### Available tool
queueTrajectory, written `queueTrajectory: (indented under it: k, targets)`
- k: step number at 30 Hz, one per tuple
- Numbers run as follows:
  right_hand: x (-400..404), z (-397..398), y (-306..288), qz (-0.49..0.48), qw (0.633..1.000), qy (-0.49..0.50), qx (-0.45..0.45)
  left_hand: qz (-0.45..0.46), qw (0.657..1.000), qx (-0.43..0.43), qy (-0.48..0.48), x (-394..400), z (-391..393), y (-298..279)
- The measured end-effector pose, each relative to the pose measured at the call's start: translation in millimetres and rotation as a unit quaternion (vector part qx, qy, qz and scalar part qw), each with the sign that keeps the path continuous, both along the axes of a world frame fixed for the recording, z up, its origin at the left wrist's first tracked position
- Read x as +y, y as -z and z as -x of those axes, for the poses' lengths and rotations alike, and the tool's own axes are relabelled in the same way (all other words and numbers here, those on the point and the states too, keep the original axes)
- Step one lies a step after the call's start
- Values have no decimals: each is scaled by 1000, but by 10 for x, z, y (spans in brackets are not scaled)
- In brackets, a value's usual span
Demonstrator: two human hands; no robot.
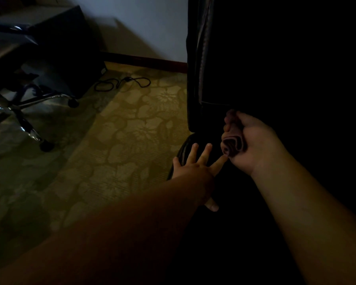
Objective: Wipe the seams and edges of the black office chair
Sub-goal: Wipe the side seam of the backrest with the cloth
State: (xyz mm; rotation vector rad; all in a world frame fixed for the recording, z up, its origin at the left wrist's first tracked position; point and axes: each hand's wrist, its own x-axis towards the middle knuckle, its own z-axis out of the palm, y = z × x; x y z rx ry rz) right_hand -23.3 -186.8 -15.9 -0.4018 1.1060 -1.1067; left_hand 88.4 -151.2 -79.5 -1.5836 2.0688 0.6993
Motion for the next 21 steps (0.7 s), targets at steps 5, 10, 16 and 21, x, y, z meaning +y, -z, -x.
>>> queueTrajectory:
  k: [5, 10, 16, 21]
  targets:
    - [25, 34, -17, 36, 996, -40, -73, 7, 1000, 15, 5, 0, -26, 1]
    - [-13, -3, 26, 13, 1000, -17, -16, 22, 999, 44, 5, 51, -86, -10]
    - [-12, 1, 40, 28, 997, -30, -61, 33, 997, 73, 5, 66, -128, 4]
    - [14, -20, 5, 31, 996, -48, -67, 29, 996, 89, 0, 65, -130, 41]
